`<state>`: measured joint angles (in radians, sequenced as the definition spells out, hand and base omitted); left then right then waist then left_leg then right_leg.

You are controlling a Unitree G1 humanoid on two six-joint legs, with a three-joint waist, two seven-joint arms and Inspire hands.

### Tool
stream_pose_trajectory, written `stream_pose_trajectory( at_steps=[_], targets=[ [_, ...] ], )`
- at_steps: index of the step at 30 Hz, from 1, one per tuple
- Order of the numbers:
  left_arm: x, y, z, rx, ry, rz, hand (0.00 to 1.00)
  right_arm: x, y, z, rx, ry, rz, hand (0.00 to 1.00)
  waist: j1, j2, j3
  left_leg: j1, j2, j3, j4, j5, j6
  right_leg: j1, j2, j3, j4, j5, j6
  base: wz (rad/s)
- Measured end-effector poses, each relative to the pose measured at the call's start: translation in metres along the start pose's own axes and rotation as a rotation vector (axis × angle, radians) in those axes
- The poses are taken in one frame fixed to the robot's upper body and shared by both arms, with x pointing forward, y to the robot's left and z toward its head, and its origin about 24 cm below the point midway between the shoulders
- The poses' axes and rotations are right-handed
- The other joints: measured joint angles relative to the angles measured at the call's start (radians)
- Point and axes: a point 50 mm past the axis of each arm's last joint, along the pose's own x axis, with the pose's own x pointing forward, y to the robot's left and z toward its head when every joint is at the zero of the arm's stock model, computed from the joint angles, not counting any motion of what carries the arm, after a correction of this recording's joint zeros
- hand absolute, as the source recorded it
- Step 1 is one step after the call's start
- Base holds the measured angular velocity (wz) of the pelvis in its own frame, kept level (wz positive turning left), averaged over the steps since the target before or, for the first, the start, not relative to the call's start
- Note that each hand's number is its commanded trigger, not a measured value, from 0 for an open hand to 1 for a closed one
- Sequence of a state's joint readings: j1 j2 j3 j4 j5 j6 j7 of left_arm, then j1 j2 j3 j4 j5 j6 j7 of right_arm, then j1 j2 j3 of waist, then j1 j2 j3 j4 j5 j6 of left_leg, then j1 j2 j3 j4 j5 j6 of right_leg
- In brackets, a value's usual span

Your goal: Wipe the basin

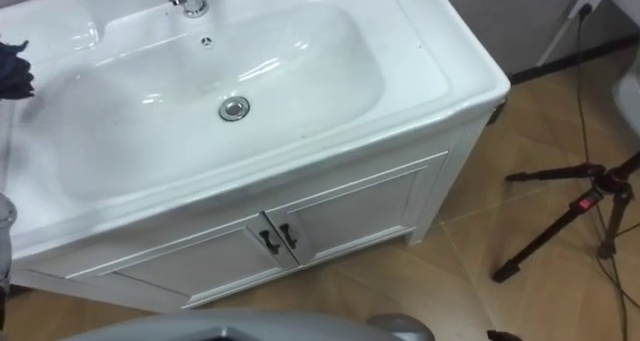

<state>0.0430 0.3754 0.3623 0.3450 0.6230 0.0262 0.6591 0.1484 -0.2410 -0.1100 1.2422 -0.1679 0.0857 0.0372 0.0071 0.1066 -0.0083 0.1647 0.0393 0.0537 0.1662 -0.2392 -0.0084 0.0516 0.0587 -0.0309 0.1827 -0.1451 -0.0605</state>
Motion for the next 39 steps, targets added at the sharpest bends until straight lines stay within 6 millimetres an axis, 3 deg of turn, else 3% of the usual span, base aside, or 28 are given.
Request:
stream_pose_trajectory(
  at_steps=[14,21,29,39],
  targets=[
    [-0.010,0.014,-0.034,0.096,0.106,0.013,1.00,0.000,0.000,-0.003,-0.054,0.020,0.001,0.00,0.028,0.007,-0.0055,-0.014,-0.012,-0.004,0.006,0.002,0.003,-0.033,-0.007,0.001,0.055,-0.026,0.003,0.00],
    [-0.009,0.014,-0.032,0.093,0.101,0.015,1.00,-0.001,-0.001,0.003,-0.068,-0.004,-0.005,0.00,0.027,0.004,-0.0042,-0.014,-0.015,-0.006,0.007,0.002,0.004,-0.033,-0.015,-0.001,0.056,-0.029,0.007,0.01],
    [-0.008,0.016,-0.027,0.082,0.088,0.029,1.00,-0.001,0.000,0.001,-0.068,0.008,-0.002,0.00,0.024,-0.012,0.0043,-0.015,-0.019,-0.014,0.006,0.002,0.004,-0.033,-0.021,-0.005,0.061,-0.039,0.010,0.02],
    [-0.017,0.004,-0.022,0.069,0.076,-0.055,1.00,-0.001,0.000,-0.001,-0.064,0.012,0.000,0.00,-0.008,-0.024,0.0004,-0.013,-0.018,-0.013,0.004,0.002,0.004,-0.015,-0.024,-0.027,0.043,-0.039,0.010,0.06]
  ],
)
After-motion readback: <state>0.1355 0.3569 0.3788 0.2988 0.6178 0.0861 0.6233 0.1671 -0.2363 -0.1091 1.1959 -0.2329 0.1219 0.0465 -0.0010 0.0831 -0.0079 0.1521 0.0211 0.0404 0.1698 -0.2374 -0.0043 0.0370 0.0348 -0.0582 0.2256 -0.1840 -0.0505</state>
